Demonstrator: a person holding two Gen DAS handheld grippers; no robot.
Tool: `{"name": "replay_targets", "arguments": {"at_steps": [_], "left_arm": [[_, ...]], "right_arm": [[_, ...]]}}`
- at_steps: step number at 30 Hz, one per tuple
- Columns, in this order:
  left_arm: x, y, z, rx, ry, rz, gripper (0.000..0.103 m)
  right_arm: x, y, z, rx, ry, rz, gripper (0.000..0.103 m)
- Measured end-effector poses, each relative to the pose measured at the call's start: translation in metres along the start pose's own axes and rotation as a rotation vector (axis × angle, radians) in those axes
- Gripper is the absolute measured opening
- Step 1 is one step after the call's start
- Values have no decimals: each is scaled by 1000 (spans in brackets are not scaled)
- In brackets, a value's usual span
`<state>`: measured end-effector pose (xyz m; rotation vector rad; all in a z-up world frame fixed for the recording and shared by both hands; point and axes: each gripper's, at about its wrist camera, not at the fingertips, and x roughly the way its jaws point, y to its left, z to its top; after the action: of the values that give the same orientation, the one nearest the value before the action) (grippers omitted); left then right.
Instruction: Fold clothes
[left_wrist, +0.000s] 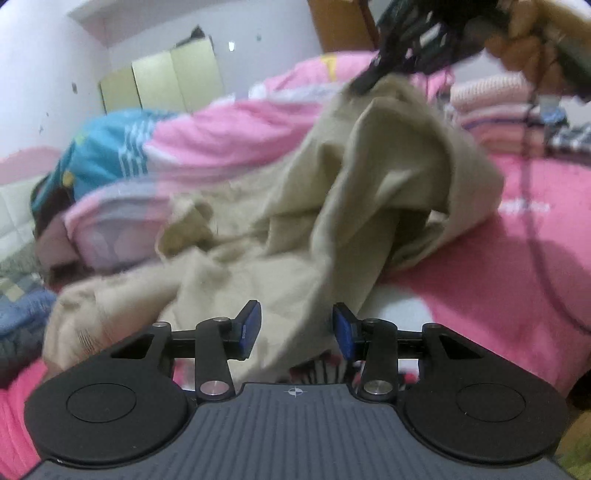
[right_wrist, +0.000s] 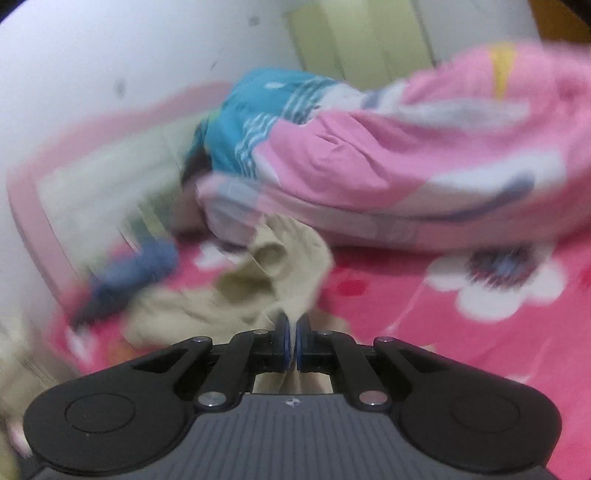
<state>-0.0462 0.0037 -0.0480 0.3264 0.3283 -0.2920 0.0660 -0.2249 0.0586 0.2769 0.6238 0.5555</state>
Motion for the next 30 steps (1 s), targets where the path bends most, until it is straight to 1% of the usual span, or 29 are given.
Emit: {"name": "replay_targets", "arguments": {"at_steps": [1,2,4,6,7,8,9,10,12,14,16,19,21,22,24,26,27,28,29,30], "left_arm": [[2,-1,6,7,-18,-11,55],[4,-3,12,15,-36,-23,56],[18,-9,23,61,-58,-33,56],[37,-16,33,78,-63,-56,52],[47,-18,38,74,-53,-73,34],[54,-18,42,60,-45,-89,8],[60,-18,45,42,-38,-105,2],[67,-17,48,24,-31,-121,1],[62,-18,49,32,-49,-107,1],[53,-15,45,49,-46,-87,0],[44,-12,37,64,-26,-93,0],[30,-7,24,87,8,-106,0],[21,-4,16,102,30,-115,1],[21,-2,13,95,45,-107,1],[25,5,11,34,80,-94,1],[31,13,13,-33,103,-97,3],[33,18,15,-65,106,-104,4],[34,22,17,-96,109,-111,7],[33,25,19,-117,106,-120,17],[31,27,21,-134,98,-124,24]], "right_arm": [[1,-6,3,31,3,29,3],[2,-11,5,62,7,59,3],[8,-15,5,94,35,109,3],[11,-16,-1,98,60,127,3],[11,-16,-4,90,67,127,3],[9,-16,-6,76,65,112,3],[6,-16,-8,59,61,91,2],[3,-18,-7,39,54,57,2],[-3,-25,0,0,33,-28,2],[-5,-38,14,-28,14,-110,2],[0,-54,34,-56,4,-170,2],[24,-77,73,-105,5,-220,2],[54,-86,95,-184,10,-276,2],[71,-92,100,-211,22,-307,2],[107,-105,106,-249,50,-372,2],[136,-127,101,-215,107,-414,3],[149,-139,95,-189,151,-426,4],[153,-147,88,-164,172,-430,6],[145,-150,81,-139,154,-416,7],[134,-153,74,-114,124,-395,9]]}}
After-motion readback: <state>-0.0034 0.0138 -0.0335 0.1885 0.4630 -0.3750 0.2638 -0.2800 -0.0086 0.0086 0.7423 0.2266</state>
